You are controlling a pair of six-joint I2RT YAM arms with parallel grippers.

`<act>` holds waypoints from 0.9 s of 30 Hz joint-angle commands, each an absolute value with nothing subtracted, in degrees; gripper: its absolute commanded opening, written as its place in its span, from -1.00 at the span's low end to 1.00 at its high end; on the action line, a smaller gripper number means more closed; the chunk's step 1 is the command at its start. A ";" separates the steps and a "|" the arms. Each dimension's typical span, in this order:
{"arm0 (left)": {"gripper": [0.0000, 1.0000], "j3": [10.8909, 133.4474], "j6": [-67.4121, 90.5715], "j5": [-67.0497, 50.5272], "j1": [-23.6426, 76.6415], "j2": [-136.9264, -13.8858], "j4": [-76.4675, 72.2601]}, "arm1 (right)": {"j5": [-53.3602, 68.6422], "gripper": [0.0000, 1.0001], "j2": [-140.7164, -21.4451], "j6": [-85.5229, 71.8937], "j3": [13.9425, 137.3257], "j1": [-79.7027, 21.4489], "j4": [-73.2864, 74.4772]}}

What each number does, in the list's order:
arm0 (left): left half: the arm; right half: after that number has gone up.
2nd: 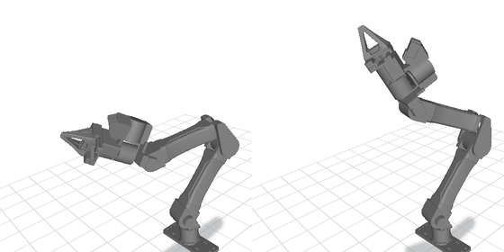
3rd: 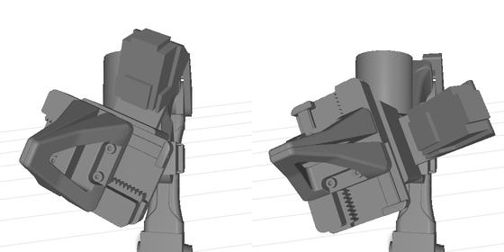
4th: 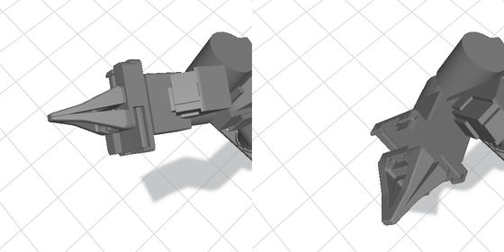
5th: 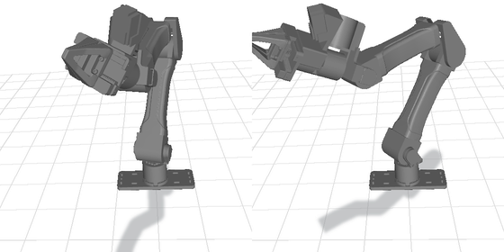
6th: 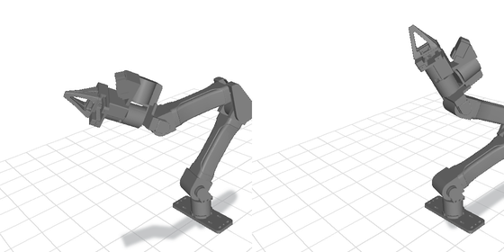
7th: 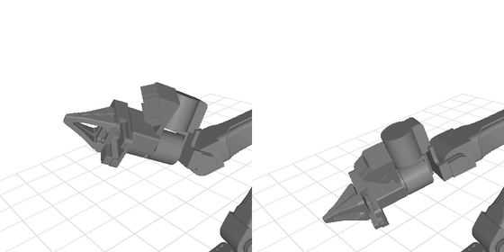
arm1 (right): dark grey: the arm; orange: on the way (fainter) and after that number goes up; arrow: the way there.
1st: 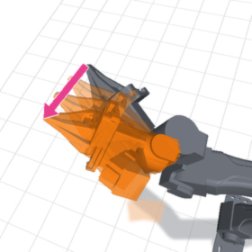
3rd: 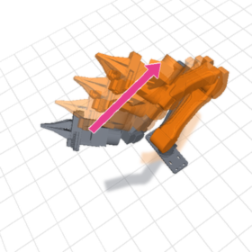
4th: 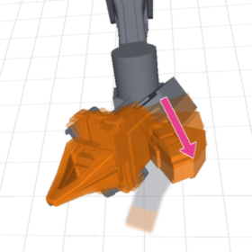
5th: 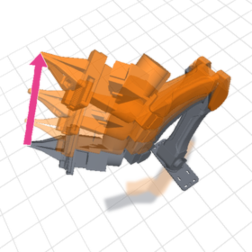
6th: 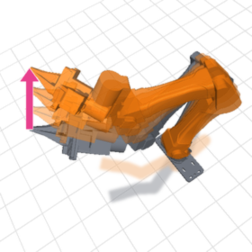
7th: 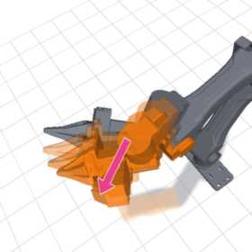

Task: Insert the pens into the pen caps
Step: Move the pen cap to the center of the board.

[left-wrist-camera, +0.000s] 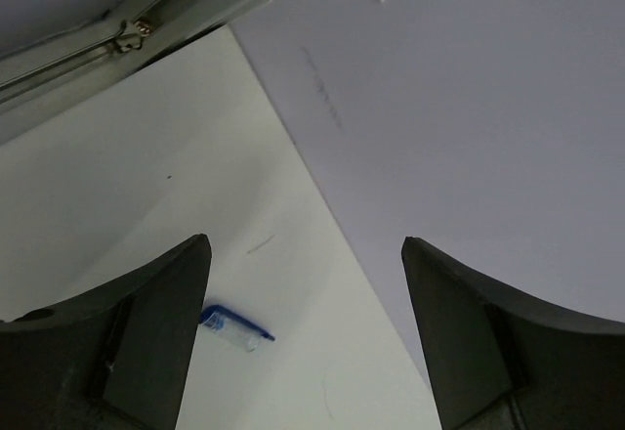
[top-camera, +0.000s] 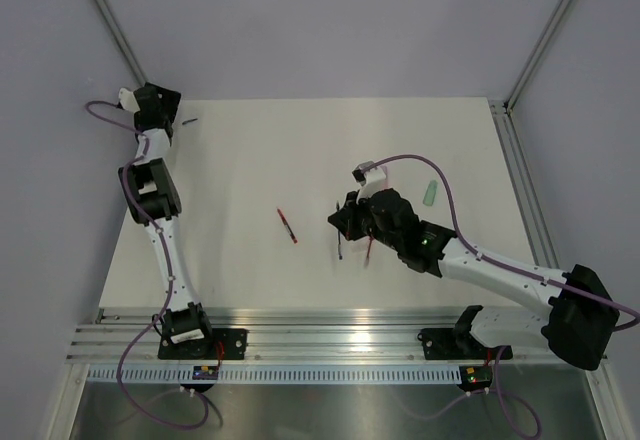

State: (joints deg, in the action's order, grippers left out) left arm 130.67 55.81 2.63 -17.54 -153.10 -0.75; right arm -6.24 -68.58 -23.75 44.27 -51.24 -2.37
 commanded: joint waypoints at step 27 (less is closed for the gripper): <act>0.72 139.66 67.94 -7.46 -18.19 -163.91 -11.69 | -2.02 -1.00 -71.80 -23.55 47.37 -49.92 -6.68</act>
State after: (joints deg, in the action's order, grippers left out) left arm 137.27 66.32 -4.54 -17.52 -162.23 -9.34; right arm -3.31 -71.07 -23.77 44.80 -50.50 -3.73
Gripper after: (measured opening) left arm 0.853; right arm 0.079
